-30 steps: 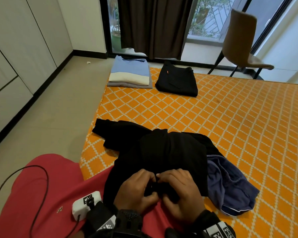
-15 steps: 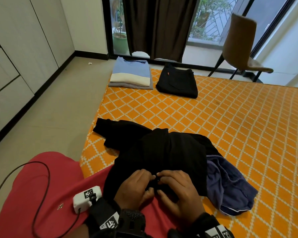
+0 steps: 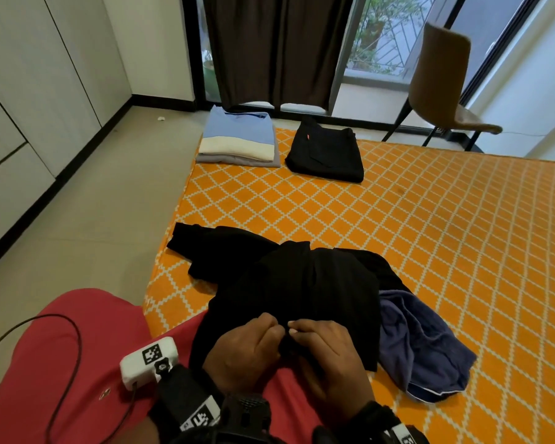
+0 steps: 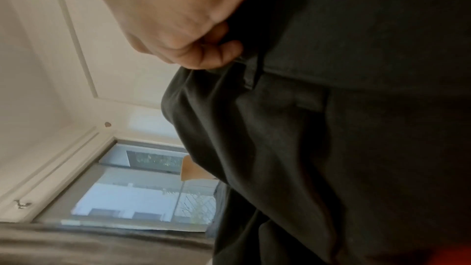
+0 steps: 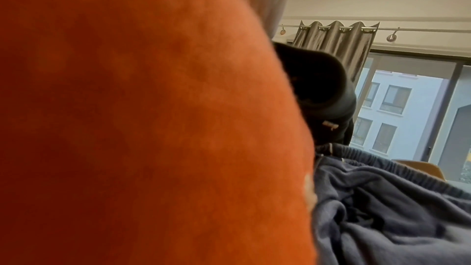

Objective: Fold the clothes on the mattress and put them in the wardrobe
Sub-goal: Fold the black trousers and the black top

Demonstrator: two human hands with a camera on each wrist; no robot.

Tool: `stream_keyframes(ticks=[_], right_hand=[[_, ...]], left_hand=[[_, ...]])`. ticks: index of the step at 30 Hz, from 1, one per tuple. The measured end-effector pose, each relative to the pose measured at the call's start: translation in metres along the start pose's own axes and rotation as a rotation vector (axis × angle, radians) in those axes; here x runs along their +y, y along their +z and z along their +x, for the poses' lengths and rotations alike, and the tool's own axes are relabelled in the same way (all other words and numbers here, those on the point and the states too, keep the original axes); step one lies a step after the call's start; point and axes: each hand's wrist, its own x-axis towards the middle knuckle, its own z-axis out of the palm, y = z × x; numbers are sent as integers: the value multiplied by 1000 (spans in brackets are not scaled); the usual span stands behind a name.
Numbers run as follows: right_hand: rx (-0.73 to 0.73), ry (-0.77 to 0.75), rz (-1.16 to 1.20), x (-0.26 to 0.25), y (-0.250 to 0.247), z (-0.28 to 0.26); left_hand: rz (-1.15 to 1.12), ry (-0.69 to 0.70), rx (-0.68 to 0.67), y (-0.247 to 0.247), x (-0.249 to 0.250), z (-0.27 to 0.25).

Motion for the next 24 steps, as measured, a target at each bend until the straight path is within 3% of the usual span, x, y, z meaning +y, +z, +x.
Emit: stream_keyframes(ticks=[6,11,15,20,24], right_hand=[[-7,55,36,2,-4,4],[-16,55,11,2,-4,8],[-16,42,-27,-1,-4,4],[50,112,-210,13,-12,6],[73,255,-36,32,-31,9]], left_hand=[[-228,36,-201,-8,-14,-2],[-108,7,-72,-4,-6,-3],[-62,-27,-63,-6,2,6],[-136,-149,-108,-9,-17,21],[-158,-204,-211,-7,-30,4]])
